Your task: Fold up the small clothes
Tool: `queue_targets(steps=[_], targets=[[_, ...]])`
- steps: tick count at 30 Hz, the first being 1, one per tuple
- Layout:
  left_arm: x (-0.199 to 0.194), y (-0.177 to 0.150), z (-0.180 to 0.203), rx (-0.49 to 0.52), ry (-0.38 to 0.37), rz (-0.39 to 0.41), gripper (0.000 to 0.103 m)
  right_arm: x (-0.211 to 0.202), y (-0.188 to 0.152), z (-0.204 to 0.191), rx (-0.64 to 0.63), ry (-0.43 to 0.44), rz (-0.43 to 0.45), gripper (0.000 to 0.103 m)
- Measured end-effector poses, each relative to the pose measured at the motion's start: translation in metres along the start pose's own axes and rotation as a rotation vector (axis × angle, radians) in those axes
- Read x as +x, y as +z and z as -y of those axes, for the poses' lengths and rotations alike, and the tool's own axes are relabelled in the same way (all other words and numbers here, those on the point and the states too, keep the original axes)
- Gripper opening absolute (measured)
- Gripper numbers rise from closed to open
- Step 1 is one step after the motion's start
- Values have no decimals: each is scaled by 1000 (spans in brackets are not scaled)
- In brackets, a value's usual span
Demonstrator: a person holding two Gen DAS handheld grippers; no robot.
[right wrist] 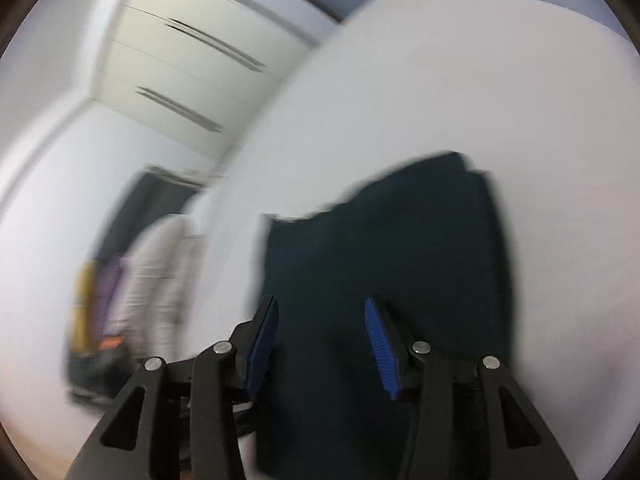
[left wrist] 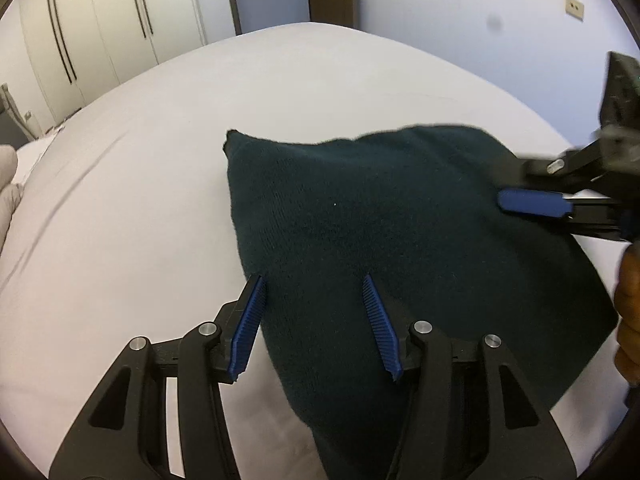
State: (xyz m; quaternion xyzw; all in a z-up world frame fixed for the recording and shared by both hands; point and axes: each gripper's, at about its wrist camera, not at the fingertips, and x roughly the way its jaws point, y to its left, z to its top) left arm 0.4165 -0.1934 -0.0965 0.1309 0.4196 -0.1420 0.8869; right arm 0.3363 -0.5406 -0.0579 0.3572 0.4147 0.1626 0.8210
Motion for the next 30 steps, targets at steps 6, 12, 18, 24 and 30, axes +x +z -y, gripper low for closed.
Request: queue_targets(steps=[6, 12, 18, 24, 30], targets=[[13, 3, -11, -16, -17, -7, 51, -41, -4, 44, 111, -39, 150, 35], [16, 4, -13, -25, -13, 6, 51, -77, -4, 46, 105, -113, 205, 63], [-6, 3, -29, -112, -19, 36, 68, -62, -5, 31, 13, -129, 48, 80], [-9, -8, -81, -318, -123, 12, 97, -52, -12, 39, -6, -117, -39, 86], [38, -22, -96, -505, -386, -122, 95, -33, -5, 46, 69, -25, -92, 74]])
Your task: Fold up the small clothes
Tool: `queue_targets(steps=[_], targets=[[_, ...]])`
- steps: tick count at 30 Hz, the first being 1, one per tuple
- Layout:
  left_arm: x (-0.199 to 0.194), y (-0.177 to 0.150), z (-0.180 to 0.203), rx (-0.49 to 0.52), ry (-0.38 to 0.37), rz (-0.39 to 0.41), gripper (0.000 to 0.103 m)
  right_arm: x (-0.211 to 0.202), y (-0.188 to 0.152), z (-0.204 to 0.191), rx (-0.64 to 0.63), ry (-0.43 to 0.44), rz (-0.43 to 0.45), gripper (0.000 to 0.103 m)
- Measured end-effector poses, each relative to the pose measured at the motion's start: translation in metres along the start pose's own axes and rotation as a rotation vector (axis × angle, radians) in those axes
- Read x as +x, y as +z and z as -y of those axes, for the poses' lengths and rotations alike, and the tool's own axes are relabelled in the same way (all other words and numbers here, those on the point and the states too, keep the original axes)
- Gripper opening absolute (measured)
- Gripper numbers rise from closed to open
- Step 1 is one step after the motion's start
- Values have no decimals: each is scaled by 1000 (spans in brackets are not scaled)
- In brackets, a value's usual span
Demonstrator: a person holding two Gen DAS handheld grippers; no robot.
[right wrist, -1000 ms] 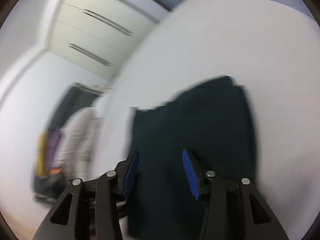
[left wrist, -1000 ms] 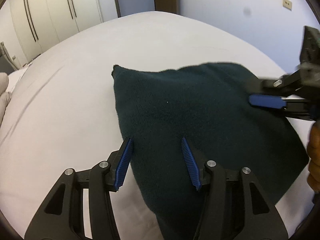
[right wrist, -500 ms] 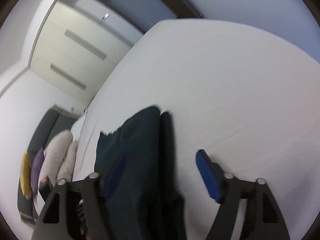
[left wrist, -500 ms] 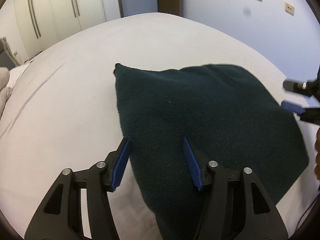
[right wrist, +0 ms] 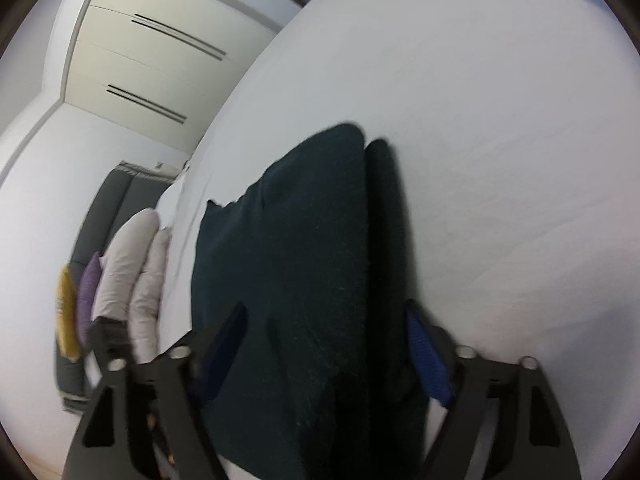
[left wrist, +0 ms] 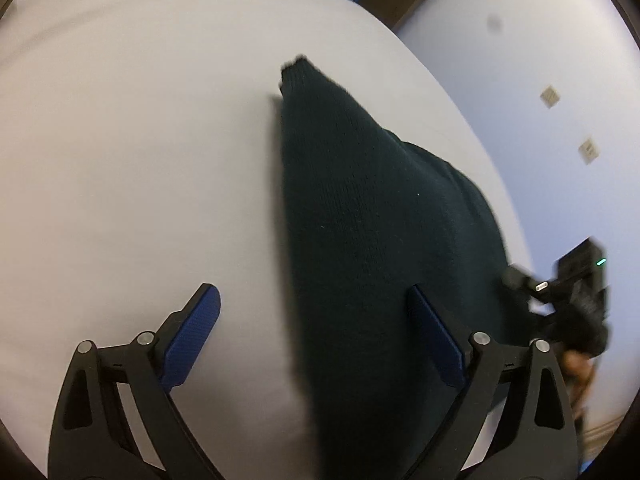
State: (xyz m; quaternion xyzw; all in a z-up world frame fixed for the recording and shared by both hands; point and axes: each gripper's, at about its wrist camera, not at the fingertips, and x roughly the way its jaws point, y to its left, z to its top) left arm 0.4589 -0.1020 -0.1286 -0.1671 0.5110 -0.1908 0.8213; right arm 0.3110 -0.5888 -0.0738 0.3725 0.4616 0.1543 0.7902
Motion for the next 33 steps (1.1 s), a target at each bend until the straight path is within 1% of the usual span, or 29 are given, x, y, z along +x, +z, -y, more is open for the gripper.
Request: queue_targets(steps=[2, 3, 4, 5, 6, 7, 8, 10, 13, 16, 20, 23, 26, 30, 33], targets=[[8, 4, 2, 13, -12, -20, 94, 3, 0, 2, -5, 5, -17, 70], [11, 6, 4, 18, -24, -30, 91, 4, 1, 4, -1, 12, -26, 68], [14, 8, 4, 18, -38, -41, 85, 6, 4, 5, 8, 23, -35, 61], [17, 10, 5, 17, -54, -58, 82, 7, 5, 7, 18, 31, -46, 51], [21, 12, 7, 18, -78, -77, 67, 10, 6, 10, 26, 37, -60, 46], [24, 13, 8, 16, -108, -98, 57, 14, 7, 10, 30, 42, -70, 39], [25, 13, 10, 15, -107, -108, 55, 17, 7, 10, 30, 40, -73, 35], [23, 12, 20, 61, -70, -98, 49, 18, 5, 4, 7, 10, -60, 33], [18, 13, 21, 75, -66, -73, 42, 17, -2, -11, -37, -54, -25, 30], [-3, 10, 22, 83, -78, -49, 40, 9, -11, -36, -80, -106, 13, 28], [-60, -9, 22, 150, -41, 9, 40, -9, -39, -92, -197, -112, 33, 27], [-110, -31, 9, 168, -21, 45, 40, -20, -77, -128, -250, -79, 30, 27], [-164, -65, -13, 194, 16, 72, 41, -24, -120, -157, -276, -27, 5, 27], [-212, -110, -47, 177, 59, 94, 41, -16, -185, -189, -320, 25, -38, 27], [-233, -140, -76, 132, 68, 94, 41, -6, -222, -198, -313, 61, -65, 27]])
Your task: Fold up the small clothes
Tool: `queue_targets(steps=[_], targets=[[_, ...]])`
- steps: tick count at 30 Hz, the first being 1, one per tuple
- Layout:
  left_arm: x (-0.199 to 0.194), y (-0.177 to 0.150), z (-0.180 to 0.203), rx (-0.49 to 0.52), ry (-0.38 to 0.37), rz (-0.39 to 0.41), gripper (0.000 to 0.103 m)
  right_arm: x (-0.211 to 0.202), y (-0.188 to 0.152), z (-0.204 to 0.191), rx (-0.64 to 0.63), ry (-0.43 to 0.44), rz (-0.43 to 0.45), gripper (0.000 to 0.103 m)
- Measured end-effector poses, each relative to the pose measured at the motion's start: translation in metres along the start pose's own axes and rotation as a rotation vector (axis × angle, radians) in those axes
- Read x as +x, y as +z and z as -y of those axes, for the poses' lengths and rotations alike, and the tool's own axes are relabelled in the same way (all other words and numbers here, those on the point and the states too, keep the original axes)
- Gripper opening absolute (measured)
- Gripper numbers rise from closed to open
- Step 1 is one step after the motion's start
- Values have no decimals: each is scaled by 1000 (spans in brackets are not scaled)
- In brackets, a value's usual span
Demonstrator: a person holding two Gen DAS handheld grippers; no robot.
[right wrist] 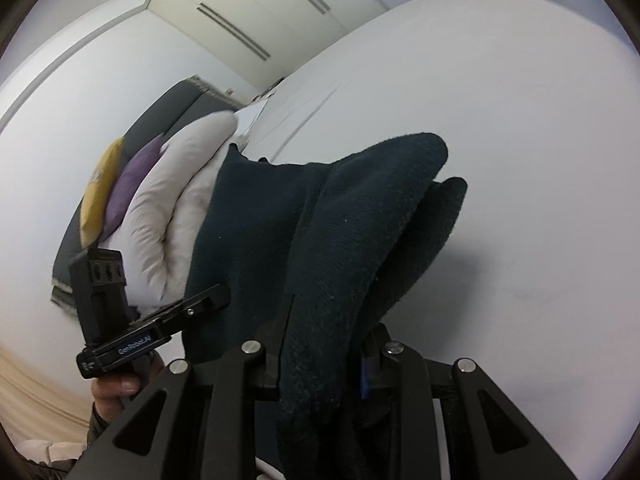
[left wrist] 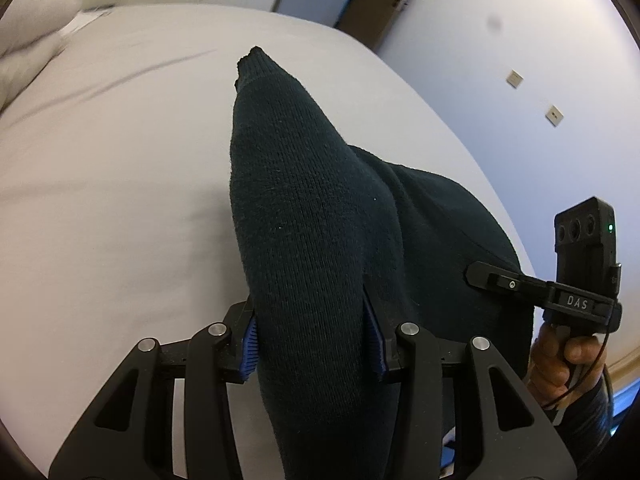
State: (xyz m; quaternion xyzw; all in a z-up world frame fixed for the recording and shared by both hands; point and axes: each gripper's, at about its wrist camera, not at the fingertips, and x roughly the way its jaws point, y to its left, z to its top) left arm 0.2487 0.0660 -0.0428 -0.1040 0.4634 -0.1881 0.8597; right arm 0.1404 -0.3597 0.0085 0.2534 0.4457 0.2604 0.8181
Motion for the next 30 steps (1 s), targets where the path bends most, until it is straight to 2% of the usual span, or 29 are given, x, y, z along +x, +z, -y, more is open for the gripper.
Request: queue_targets(steps=[3, 7, 11, 13, 14, 15, 17, 19, 21, 24, 28, 30], targets=[[-10, -23, -17, -23, 8, 11, 41, 16, -23, -7, 16, 10, -22, 27], [-11, -41, -31, -41, 19, 20, 42, 33, -27, -13, -1, -19, -37, 27], [24, -53, -48, -84, 32, -31, 45, 59, -32, -2, 18, -70, -91, 28], [32, -60, -62, -131, 16, -18, 61, 71, -41, 18, 75, -76, -96, 32], [33, -63, -68, -152, 18, -9, 69, 73, -45, 31, 124, -43, -82, 36], [34, -65, -71, -159, 37, 1, 82, 74, -51, 38, 155, -7, -64, 36], [34, -69, -74, -152, 43, 13, 87, 72, -56, 45, 168, 46, -31, 36], [33, -71, -73, -143, 54, 23, 92, 70, -56, 48, 147, 65, -19, 36], [30, -72, -72, -137, 73, 32, 92, 64, -57, 48, 156, 67, -14, 41], [14, -76, -65, -119, 124, 67, 92, 35, -59, 52, 161, 8, 30, 54], [-14, -84, -40, -27, 281, 158, 92, -2, -59, 47, 172, -93, 107, 56], [-28, -84, -33, 3, 341, 205, 92, -11, -56, 30, 138, -68, 148, 56]])
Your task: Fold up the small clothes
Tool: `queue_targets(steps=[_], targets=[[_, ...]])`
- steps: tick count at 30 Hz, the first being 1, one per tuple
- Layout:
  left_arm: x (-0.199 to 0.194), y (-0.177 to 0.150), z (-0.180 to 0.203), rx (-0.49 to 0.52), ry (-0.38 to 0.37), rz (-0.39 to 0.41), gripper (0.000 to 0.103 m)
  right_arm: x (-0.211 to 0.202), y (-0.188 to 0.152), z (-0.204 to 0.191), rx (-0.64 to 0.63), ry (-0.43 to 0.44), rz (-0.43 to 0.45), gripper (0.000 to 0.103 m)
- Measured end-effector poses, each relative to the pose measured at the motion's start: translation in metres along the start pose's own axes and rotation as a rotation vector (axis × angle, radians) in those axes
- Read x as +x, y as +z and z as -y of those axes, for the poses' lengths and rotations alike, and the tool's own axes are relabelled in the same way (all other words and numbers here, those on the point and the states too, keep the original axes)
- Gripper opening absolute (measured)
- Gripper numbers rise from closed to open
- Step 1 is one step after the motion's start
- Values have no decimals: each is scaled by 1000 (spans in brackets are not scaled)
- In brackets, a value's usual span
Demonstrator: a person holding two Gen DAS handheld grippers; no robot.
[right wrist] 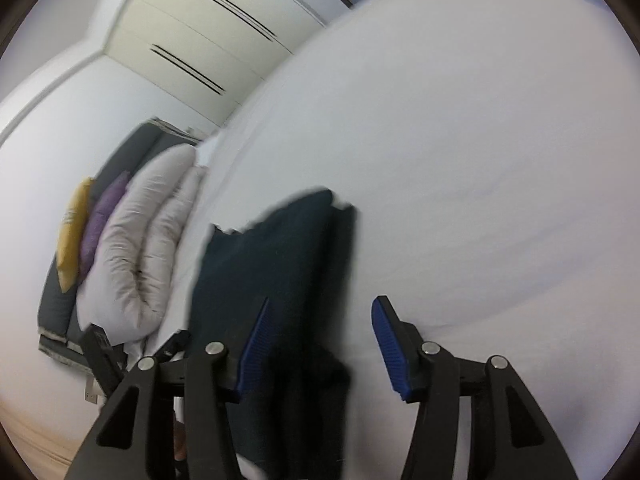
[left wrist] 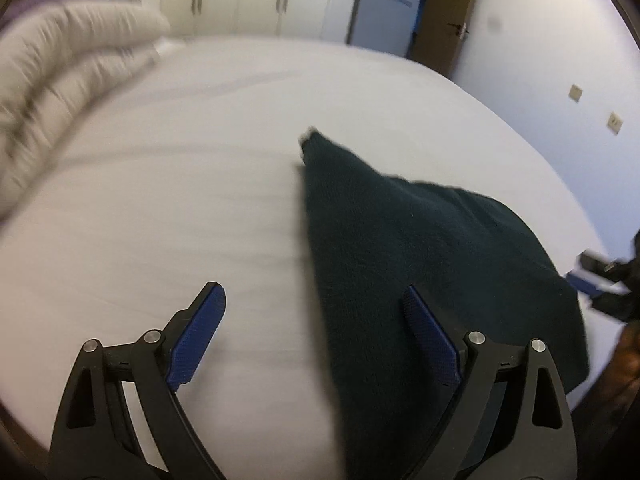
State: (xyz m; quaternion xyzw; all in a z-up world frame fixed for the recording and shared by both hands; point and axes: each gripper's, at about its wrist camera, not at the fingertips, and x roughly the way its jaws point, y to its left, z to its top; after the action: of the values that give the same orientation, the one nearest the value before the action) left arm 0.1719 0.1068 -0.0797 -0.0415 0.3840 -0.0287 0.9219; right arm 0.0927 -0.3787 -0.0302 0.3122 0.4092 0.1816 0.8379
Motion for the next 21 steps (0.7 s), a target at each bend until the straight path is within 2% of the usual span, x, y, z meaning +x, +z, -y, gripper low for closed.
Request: queue_targets(steps=[3, 5, 7, 10, 11, 12, 13, 16, 21], targets=[[-35, -8, 0, 14, 64, 101, 92, -2, -9, -40, -94, 82, 10, 56], [-51, -15, 8, 25, 102, 143, 92, 2, -17, -63, -183, 86, 6, 56], [-68, -10, 17, 46, 113, 178, 93, 18, -29, -77, -238, 98, -42, 56], [-95, -18, 28, 72, 152, 233, 96, 45, -42, -67, -237, 32, -100, 56], [-108, -20, 29, 74, 164, 258, 96, 46, -47, -56, -223, 17, -106, 51], [-118, -19, 29, 74, 171, 280, 99, 45, -49, -42, -193, 23, -99, 45], [-128, -19, 29, 72, 182, 307, 103, 41, -50, -34, -171, 47, -84, 44], [-164, -17, 28, 48, 209, 406, 103, 25, -50, -25, -131, 70, -61, 45], [-218, -8, 31, -7, 257, 557, 103, -25, -52, -36, -177, 8, 55, 67]])
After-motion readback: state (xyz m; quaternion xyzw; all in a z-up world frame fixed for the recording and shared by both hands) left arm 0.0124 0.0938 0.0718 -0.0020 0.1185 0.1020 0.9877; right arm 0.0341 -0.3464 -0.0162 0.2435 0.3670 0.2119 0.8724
